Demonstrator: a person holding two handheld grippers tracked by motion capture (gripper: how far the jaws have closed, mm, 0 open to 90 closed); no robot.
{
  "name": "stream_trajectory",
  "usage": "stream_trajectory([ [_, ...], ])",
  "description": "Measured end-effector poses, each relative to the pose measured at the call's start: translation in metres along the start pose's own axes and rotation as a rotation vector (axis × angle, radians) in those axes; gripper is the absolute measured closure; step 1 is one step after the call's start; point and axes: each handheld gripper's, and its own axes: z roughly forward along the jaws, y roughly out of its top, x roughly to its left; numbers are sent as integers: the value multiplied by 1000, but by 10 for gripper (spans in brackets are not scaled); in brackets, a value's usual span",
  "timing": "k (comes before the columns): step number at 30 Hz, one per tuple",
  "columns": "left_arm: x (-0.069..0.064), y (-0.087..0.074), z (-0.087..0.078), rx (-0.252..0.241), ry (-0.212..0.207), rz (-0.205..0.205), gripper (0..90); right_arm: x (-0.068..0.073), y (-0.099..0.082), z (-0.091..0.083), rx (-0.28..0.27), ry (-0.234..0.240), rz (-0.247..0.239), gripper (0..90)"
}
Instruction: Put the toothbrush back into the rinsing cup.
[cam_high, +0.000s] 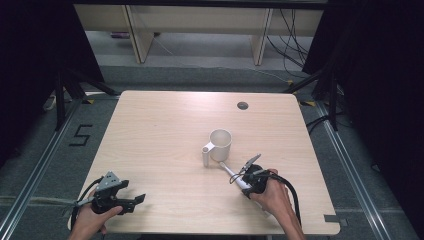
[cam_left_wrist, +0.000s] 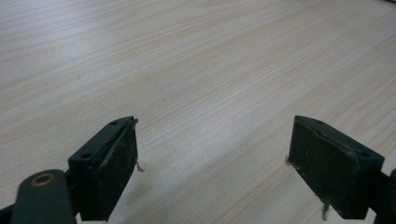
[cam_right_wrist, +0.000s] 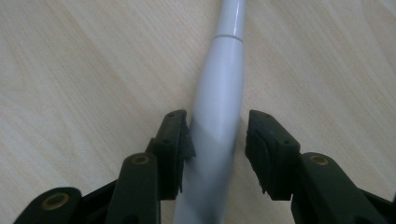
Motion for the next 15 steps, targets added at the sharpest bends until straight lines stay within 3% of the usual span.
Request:
stream_trajectory([
  [4,1,0,-1,-3,4,14,151,-1,5,3,29,10,-16,599],
  [15,0,0,0,1,-3,-1,152,-4,13,6,92,32,-32,633],
])
